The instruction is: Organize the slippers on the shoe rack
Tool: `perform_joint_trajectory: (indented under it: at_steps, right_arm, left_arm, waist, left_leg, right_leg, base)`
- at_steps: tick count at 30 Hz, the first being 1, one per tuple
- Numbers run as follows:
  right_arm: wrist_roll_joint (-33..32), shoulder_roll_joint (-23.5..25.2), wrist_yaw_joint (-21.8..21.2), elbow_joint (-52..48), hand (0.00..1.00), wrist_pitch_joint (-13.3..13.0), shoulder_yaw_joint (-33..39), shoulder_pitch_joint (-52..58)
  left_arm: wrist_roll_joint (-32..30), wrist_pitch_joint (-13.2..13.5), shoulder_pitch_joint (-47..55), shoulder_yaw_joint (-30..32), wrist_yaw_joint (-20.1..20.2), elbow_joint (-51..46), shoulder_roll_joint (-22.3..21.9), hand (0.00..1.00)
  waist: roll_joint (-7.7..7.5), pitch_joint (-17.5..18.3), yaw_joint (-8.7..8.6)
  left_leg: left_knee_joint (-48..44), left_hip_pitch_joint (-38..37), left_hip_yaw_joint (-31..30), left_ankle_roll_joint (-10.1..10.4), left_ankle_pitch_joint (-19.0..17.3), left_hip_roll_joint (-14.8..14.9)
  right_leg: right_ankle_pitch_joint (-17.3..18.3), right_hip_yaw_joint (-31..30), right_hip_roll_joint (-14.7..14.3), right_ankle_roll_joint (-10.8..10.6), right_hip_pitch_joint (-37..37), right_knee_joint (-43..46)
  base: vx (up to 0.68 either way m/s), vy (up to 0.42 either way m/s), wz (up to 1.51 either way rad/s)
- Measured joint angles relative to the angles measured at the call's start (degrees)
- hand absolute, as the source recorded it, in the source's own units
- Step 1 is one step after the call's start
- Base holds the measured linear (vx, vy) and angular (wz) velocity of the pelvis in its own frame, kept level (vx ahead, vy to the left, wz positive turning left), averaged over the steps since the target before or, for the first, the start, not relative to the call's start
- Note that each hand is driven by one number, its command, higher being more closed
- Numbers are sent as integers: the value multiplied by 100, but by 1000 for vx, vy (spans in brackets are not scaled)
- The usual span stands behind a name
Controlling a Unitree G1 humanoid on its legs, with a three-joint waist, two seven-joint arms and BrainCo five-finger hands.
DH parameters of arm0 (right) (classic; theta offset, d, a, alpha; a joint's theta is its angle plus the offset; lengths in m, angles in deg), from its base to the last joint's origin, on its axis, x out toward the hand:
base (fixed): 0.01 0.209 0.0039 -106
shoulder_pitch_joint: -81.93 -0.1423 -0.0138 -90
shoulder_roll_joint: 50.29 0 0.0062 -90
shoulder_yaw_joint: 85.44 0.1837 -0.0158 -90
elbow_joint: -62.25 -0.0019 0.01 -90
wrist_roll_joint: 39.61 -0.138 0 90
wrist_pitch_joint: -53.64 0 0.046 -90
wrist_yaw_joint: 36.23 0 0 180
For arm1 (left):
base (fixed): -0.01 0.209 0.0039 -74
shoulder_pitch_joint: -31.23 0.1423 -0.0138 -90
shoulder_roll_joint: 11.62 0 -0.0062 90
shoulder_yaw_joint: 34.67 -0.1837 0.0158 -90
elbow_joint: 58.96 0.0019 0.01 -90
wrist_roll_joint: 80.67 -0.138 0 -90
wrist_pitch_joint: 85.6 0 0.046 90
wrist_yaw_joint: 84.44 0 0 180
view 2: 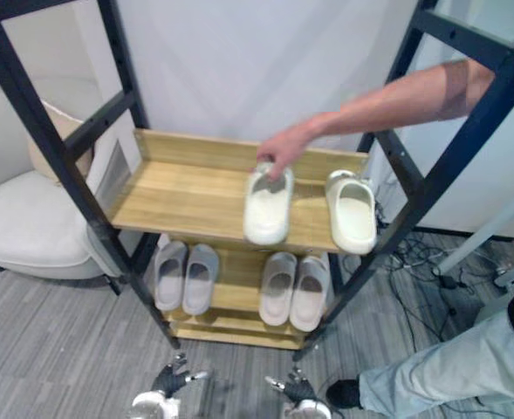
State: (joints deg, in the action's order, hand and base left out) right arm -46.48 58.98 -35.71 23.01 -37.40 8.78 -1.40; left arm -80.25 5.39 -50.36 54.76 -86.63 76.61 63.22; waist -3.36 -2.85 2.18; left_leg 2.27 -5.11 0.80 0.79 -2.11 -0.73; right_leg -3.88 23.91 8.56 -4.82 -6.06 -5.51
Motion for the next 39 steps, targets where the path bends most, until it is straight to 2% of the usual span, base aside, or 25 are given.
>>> perform_joint_trajectory:
  at_steps: [10,16,29,35,39]
  right_arm:
    - [1,-2,7,210,0,-12,3,-178]
    - [5,-5,11,221,0,-12,3,-307]
    - [7,-76,24,323,0,-12,3,-330]
    - [6,-105,27,408,0,-24,0,-363]
    - [4,-114,27,407,0,-24,-37,-364]
  left_arm:
    - [-165,-15,-99,617,-259,250,-69,0]
    - [-253,-20,-257,630,-259,396,-69,0]
    - [-258,-22,-295,603,-255,464,-60,0]
    - [-263,-21,-338,181,-238,452,12,0]
    - [-322,-62,-351,-666,-200,162,16,0]
  waist:
    - [39,-39,-18]
    - [86,-228,-18]
    - [98,-240,-29]
    - [94,-244,-36]
    - [93,-245,-61]
  left_leg:
    - [77,-15,29,-1,-1,3]
    - [121,-71,46,-2,-2,2]
    - [144,-96,86,-2,-37,0]
    - [140,-99,129,0,-40,3]
    - [140,-84,163,-3,-46,3]
  right_leg:
    - [14,-60,-9,-17,38,-1]
    - [20,-95,-12,-23,24,-1]
    - [31,-142,-17,-40,39,-4]
    - [30,-229,-26,-39,62,-4]
    - [28,-254,-26,-42,91,-4]
  base:
    - [-7,2,-3]
    - [-5,1,-2]
    - [-6,-1,-1]
    - [-35,-8,-4]
    - [-24,-5,-4]
